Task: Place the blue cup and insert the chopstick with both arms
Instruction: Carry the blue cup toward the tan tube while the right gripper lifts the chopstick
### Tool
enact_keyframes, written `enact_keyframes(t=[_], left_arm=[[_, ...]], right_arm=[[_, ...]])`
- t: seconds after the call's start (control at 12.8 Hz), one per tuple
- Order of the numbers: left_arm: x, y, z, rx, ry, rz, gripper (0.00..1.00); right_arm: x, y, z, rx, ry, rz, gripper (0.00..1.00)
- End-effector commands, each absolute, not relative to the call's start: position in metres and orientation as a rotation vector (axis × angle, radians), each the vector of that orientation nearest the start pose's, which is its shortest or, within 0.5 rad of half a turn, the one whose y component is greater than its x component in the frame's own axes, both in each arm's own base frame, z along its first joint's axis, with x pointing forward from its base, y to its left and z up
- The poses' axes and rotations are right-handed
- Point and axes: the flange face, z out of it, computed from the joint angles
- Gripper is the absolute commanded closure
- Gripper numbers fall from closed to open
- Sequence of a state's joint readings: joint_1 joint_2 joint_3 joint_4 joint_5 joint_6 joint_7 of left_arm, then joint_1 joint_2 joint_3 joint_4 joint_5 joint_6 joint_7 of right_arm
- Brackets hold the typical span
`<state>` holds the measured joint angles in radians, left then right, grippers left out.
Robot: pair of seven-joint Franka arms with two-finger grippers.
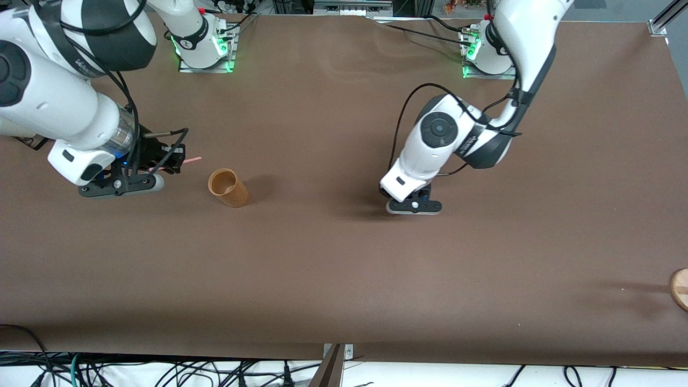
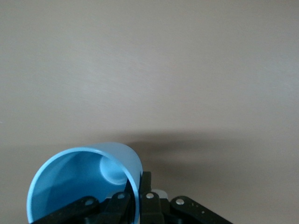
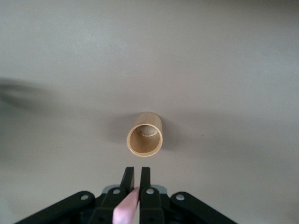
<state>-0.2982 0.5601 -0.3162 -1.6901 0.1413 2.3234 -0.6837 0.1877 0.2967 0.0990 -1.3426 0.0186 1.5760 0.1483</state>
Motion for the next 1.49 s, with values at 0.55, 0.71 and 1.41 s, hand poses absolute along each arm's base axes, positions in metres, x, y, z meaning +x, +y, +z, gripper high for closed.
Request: enact_keyframes(t=[0.55, 0.71, 1.41], left_arm=[[0.559, -0.454, 0.247, -3.206, -0.225, -0.047, 1.00], [0.559, -0.454, 0.242, -3.200, -0.267, -0.040, 0.92], [0.580, -0.443, 0.314, -3.204, -0.412, 0.044, 0.00]], right_arm=[[0.620, 0.247, 0.543, -3.029, -0.106, 0.071, 1.00], [0.620, 0.257, 0.536, -3.015, -0.097, 0.081, 1.00], [0.615, 0.325, 0.509, -2.985, 0.041, 0.008, 1.00]])
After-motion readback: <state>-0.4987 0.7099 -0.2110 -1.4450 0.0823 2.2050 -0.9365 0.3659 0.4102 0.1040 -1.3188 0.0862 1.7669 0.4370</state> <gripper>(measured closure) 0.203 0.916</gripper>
